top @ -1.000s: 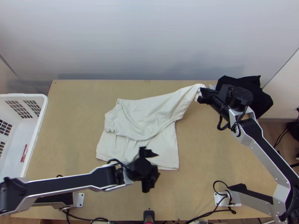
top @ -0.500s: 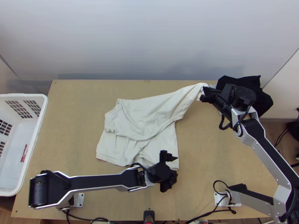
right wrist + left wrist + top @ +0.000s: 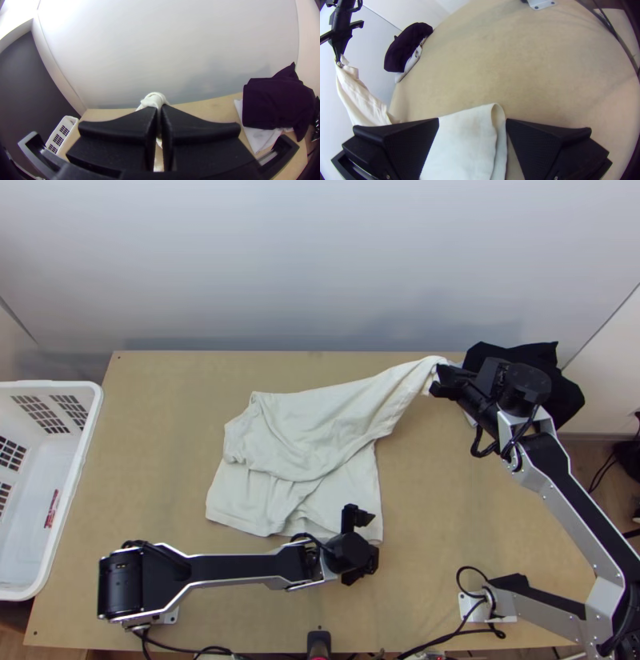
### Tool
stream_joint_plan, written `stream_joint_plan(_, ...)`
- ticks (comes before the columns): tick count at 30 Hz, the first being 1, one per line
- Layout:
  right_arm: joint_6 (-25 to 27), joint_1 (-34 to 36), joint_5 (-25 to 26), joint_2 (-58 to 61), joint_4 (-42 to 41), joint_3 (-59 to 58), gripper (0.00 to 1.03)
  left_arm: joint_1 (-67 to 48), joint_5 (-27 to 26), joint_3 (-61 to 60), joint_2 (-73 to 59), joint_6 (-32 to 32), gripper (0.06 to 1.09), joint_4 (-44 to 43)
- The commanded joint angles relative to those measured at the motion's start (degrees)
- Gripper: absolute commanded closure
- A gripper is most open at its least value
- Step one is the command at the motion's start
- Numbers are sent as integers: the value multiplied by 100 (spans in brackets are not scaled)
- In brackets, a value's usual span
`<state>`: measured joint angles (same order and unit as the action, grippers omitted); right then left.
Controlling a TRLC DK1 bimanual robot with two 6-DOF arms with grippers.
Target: Fold the t-shirt
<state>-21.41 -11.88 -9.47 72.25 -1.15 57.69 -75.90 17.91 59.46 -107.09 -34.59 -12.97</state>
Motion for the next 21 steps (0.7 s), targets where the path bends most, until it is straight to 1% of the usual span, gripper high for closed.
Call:
stream_joint_plan(1, -4, 1, -2, 0, 80, 5, 100, 31, 494, 101, -348, -39, 11, -162)
stream_joint_plan(6, 5, -7, -2, 0, 106, -12, 100, 40, 599, 180, -383, 14, 11, -153)
stream_joint_plan(7, 5, -7, -2, 0, 106, -21, 100, 40, 599, 180, -374, 31, 17, -153)
stream_joint_plan(8, 5, -7, -2, 0, 106, -21, 100, 40, 591, 189, -348, 84, 26, -144)
stream_joint_plan(9, 5, -16, -2, 9, 97, -12, 100, 40, 591, 180, -321, 93, 37, -118)
stream_joint_plan(10, 14, -7, -2, 26, 88, -12, 100, 40, 582, 145, -286, 93, 54, -65)
stream_joint_plan(12, 14, -7, -2, 53, 80, -4, 100, 31, 494, 48, -216, 66, 107, -30)
stream_joint_plan(13, 14, -7, -2, 61, 71, 5, 100, 22, 485, 13, -181, 93, 105, -30)
stream_joint_plan(21, 5, -25, 7, 176, -8, 58, 100, 40, 494, 57, 13, 418, 105, -74)
